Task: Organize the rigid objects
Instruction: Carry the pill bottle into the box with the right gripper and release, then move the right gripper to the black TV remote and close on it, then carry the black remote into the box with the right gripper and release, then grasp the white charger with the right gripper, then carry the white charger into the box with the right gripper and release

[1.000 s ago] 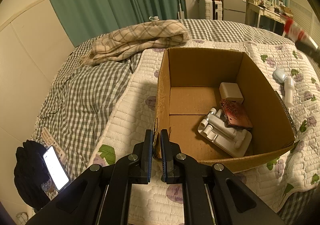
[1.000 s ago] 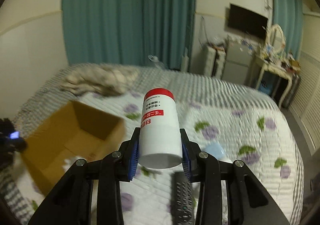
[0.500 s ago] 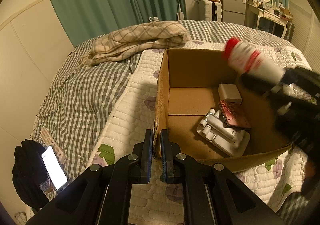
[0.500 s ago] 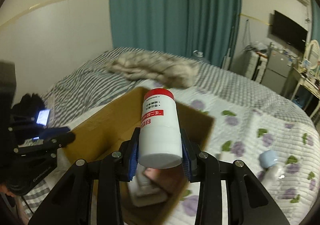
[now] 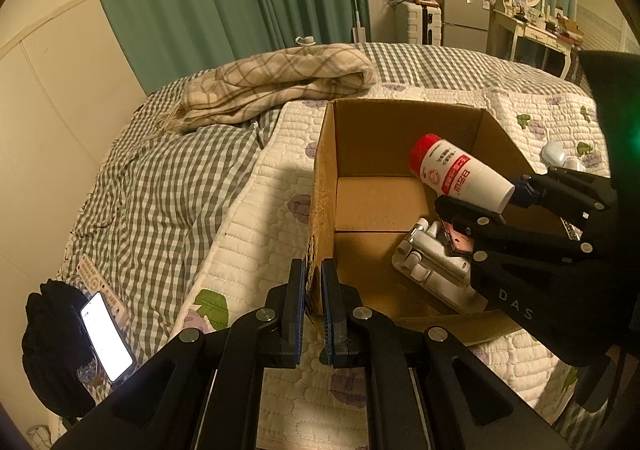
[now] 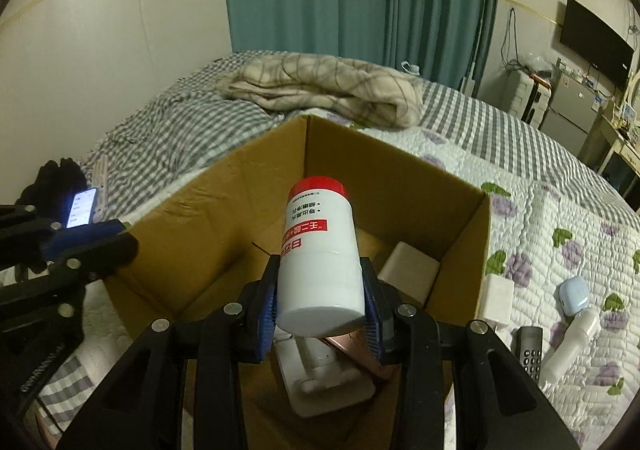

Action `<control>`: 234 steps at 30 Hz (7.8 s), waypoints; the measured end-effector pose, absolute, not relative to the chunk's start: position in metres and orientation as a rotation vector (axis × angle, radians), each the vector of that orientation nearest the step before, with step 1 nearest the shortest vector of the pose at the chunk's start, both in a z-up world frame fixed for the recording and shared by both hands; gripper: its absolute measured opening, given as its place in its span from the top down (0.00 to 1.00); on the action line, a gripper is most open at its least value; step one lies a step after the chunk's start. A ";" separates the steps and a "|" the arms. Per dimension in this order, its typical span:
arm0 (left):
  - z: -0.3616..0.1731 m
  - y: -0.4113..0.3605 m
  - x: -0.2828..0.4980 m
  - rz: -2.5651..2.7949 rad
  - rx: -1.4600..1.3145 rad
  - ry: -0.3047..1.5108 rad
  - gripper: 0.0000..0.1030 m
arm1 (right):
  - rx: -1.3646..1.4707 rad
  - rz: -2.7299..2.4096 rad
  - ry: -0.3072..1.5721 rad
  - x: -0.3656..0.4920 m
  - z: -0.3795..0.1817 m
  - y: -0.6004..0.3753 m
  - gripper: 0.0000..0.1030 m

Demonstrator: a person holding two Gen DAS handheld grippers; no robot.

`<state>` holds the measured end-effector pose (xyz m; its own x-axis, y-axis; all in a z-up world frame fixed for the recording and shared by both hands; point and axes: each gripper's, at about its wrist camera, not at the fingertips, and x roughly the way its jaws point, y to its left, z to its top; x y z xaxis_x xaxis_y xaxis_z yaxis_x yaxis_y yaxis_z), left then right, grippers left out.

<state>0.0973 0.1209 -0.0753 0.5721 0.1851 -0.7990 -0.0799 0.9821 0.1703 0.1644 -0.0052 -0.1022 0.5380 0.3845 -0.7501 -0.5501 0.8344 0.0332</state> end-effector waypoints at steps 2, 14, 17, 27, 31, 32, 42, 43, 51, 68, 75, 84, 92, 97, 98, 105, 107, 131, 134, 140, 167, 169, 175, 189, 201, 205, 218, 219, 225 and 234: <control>-0.075 0.121 0.097 0.157 0.122 0.950 0.92 | -0.209 0.557 0.851 0.166 -0.104 -0.005 0.65; -0.076 0.119 0.099 0.156 0.126 0.946 0.92 | -0.139 0.489 0.713 0.154 -0.059 -0.038 0.10; -0.076 0.118 0.099 0.155 0.124 0.946 0.92 | -0.123 0.439 0.675 0.154 -0.042 -0.059 0.08; -0.076 0.119 0.097 0.157 0.127 0.944 0.92 | -0.102 0.216 0.642 0.161 -0.023 -0.155 0.06; -0.076 0.120 0.097 0.153 0.126 0.944 0.92 | -0.086 0.134 0.694 0.161 -0.042 -0.192 0.06; -0.075 0.120 0.097 0.152 0.125 0.944 0.92 | -0.073 0.115 0.705 0.160 -0.051 -0.201 0.06; -0.074 0.119 0.097 0.152 0.132 0.944 0.92 | -0.017 0.051 0.955 0.177 -0.158 -0.231 0.07; -0.074 0.119 0.097 0.152 0.130 0.944 0.92 | -0.010 0.068 0.964 0.179 -0.161 -0.229 0.09; -0.074 0.118 0.096 0.150 0.122 0.943 0.92 | -0.011 0.124 1.076 0.188 -0.189 -0.218 0.43; -0.072 0.117 0.095 0.150 0.122 0.944 0.92 | -0.061 0.113 1.084 0.194 -0.197 -0.207 0.61; -0.071 0.117 0.095 0.147 0.125 0.946 0.92 | -0.056 0.143 1.001 0.180 -0.173 -0.205 0.64; -0.072 0.120 0.095 0.142 0.127 0.949 0.92 | -0.063 0.169 0.936 0.173 -0.132 -0.200 0.80; -0.073 0.120 0.096 0.137 0.124 0.948 0.92 | -0.064 0.207 0.892 0.166 -0.111 -0.189 0.82; -0.072 0.122 0.096 0.132 0.115 0.947 0.92 | -0.081 0.254 0.797 0.163 -0.068 -0.171 0.82; -0.072 0.122 0.096 0.131 0.115 0.946 0.92 | -0.092 0.268 0.778 0.163 -0.059 -0.165 0.82; -0.072 0.122 0.096 0.127 0.111 0.947 0.92 | -0.163 0.380 0.664 0.174 -0.007 -0.105 0.82; -0.073 0.122 0.096 0.124 0.106 0.948 0.92 | -0.191 0.415 0.654 0.180 -0.004 -0.084 0.82; -0.072 0.122 0.095 0.121 0.104 0.950 0.92 | -0.351 0.551 0.820 0.185 -0.096 -0.008 0.80; -0.073 0.122 0.095 0.124 0.106 0.951 0.92 | -0.333 0.550 0.798 0.174 -0.091 -0.013 0.48; -0.073 0.121 0.094 0.127 0.108 0.951 0.92 | -0.214 0.519 0.726 0.159 -0.057 -0.052 0.21; -0.070 0.120 0.093 0.149 0.116 0.957 0.92 | -0.085 0.255 0.900 0.224 -0.170 -0.164 0.09; -0.070 0.119 0.093 0.148 0.112 0.958 0.92 | -0.075 0.279 0.899 0.230 -0.174 -0.158 0.09; -0.069 0.120 0.093 0.148 0.114 0.957 0.92 | -0.094 0.285 0.923 0.247 -0.191 -0.144 0.24; -0.069 0.120 0.092 0.145 0.112 0.956 0.92 | -0.113 0.275 0.931 0.262 -0.202 -0.138 0.58; -0.069 0.119 0.092 0.145 0.111 0.957 0.92 | -0.080 0.263 0.873 0.239 -0.178 -0.149 0.60; -0.069 0.119 0.092 0.144 0.110 0.957 0.92 | -0.081 0.266 0.824 0.223 -0.154 -0.154 0.60; -0.068 0.118 0.092 0.145 0.115 0.957 0.92 | -0.116 0.361 0.601 0.184 -0.023 -0.137 0.60; -0.068 0.118 0.092 0.145 0.114 0.957 0.92 | -0.122 0.377 0.587 0.182 -0.015 -0.131 0.60; -0.068 0.117 0.092 0.144 0.114 0.957 0.92 | -0.160 0.492 0.541 0.167 0.013 -0.084 0.60; -0.067 0.118 0.093 0.132 0.106 0.959 0.92 | -0.200 0.623 0.631 0.162 -0.018 -0.021 0.60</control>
<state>0.0934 0.1180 -0.0671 0.5676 0.1596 -0.8077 -0.0654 0.9867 0.1490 0.1617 -0.0215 -0.0184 0.6332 0.4820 -0.6056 -0.5995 0.8003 0.0102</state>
